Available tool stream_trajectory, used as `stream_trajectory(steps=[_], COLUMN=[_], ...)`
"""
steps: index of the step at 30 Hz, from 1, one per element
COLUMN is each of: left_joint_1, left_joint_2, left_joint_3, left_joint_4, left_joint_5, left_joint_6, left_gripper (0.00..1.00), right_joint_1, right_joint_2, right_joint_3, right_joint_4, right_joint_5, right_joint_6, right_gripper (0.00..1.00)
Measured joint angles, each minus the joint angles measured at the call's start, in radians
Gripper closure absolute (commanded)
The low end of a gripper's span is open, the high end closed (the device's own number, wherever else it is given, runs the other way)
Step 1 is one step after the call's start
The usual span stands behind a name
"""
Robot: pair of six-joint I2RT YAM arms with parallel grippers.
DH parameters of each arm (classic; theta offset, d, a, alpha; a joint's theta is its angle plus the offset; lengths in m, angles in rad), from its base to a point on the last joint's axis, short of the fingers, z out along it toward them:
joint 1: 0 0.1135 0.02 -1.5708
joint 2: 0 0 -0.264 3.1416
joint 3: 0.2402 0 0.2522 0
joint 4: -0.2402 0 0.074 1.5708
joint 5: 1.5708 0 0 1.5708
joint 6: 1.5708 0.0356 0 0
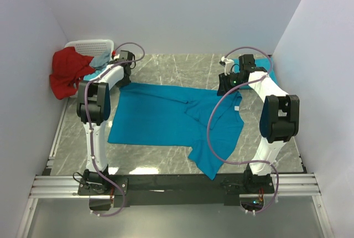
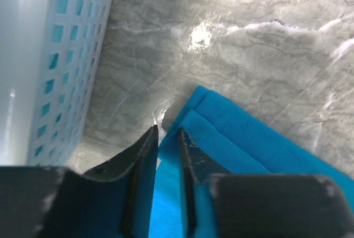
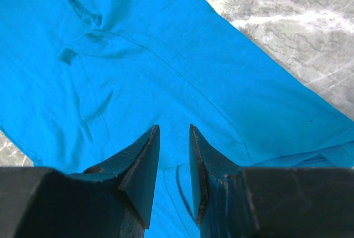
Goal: Fold and stack the t-shirts
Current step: Fold the tshirt
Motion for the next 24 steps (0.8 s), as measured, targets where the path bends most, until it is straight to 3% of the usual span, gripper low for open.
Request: stream_trajectory(steps=[9,12,13,17,18,24], left_joint_1=[0.008,0.011,0.013,0.019,0.023,0.037], left_joint_2=[0.0,0.0,-0.002,-0.035,-0.051,-0.087], left_joint_3=[0.0,0.0,-0.004,-0.058,-0.073,-0.066], left_joint_4=[0.004,0.007,0.014,0.048,0.056,0.084], left_joint_5=[0.008,0.014,0.016,0.052,0.068,0.13], left_joint_6=[0.014,0.016,0.016,0.034,0.039,0.041], left_gripper=[0.97,0.96,0.95,0.64,0.6,0.57], right_joint_1=[-0.004,-0.006,-0.007,-0.01,-0.01,-0.011], right_joint_2=[0.0,0.0,0.0,0.0,0.0,0.0], right_joint_3=[0.0,0.0,0.0,0.0,0.0,0.0], right_joint_4=[-0.003,-0.007,-0.008,-0.011,-0.011,-0.016], right_joint_5=[-0.01,-0.013,-0.013,-0.013,-0.014,-0.014], right_joint_6=[-0.007,-0.01,-0.011,-0.013,-0.014,-0.016], right_gripper=[0.65,0.65,0.65,0.65,0.65,0.65])
